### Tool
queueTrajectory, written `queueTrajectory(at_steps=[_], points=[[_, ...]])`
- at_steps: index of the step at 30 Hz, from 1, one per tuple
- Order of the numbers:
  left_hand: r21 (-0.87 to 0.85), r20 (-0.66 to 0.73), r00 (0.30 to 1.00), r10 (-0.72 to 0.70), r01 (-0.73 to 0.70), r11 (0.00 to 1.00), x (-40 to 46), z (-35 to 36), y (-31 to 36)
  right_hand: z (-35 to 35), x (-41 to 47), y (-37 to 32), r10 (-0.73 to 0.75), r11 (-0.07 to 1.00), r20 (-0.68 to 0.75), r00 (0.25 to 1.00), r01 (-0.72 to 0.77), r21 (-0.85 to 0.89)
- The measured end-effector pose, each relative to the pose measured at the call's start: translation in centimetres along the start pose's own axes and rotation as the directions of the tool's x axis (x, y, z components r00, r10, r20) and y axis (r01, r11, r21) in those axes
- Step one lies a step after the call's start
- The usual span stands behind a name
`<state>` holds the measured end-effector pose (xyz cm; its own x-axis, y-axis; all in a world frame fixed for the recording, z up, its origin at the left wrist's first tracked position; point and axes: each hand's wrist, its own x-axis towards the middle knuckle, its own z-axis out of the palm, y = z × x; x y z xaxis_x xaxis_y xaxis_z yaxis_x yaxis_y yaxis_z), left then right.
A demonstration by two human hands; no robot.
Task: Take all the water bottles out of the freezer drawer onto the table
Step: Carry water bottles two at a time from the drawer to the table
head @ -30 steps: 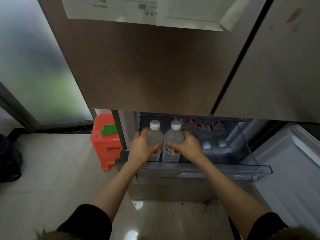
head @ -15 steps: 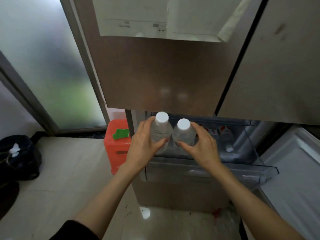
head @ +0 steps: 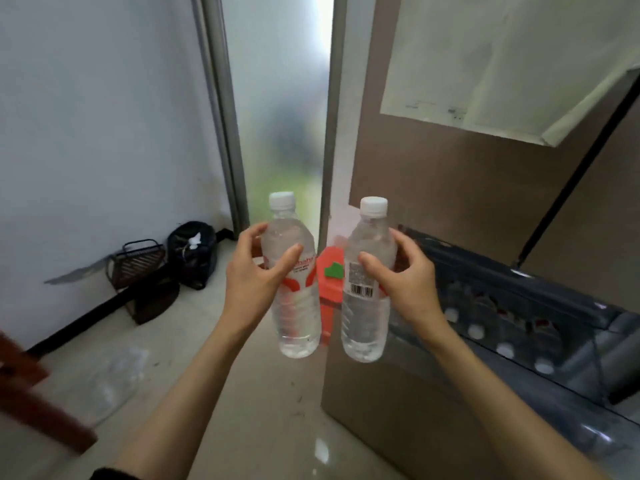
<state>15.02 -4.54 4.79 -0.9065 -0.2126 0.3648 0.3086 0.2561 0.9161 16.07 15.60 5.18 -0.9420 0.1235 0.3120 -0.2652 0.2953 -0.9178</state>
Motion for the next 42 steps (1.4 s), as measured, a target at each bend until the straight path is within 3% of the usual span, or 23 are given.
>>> queueTrajectory(at_steps=[7,18,23,33,42], points=[[0.074,-0.236,0.965,-0.114,0.135,0.988,-3.2,-14.1,-3.1,13.9,-1.5,-4.0,-0.088,0.996,0.356,0.930,0.077,0.045],[0.284,-0.510,0.852,-0.118,0.297,0.912,-4.5,-40.9,-8.7,41.9,-6.0,-11.9,-0.247,0.969,0.630,0.737,0.192,0.156],[0.253,-0.595,0.783,-0.180,0.395,0.883,-5.0,-50.3,-11.2,52.6,-7.9,-13.8,-0.244,0.968,0.749,0.616,0.203,0.148],[0.192,-0.663,0.674,-0.325,0.573,0.797,-0.6,-62.6,-19.6,70.1,-6.0,-14.5,-0.201,0.958,0.873,0.443,0.276,0.080],[0.284,-0.588,0.693,-0.418,0.660,0.695,9.2,-72.0,-26.5,86.1,1.1,-14.6,-0.134,0.939,0.928,0.349,0.345,0.006]])
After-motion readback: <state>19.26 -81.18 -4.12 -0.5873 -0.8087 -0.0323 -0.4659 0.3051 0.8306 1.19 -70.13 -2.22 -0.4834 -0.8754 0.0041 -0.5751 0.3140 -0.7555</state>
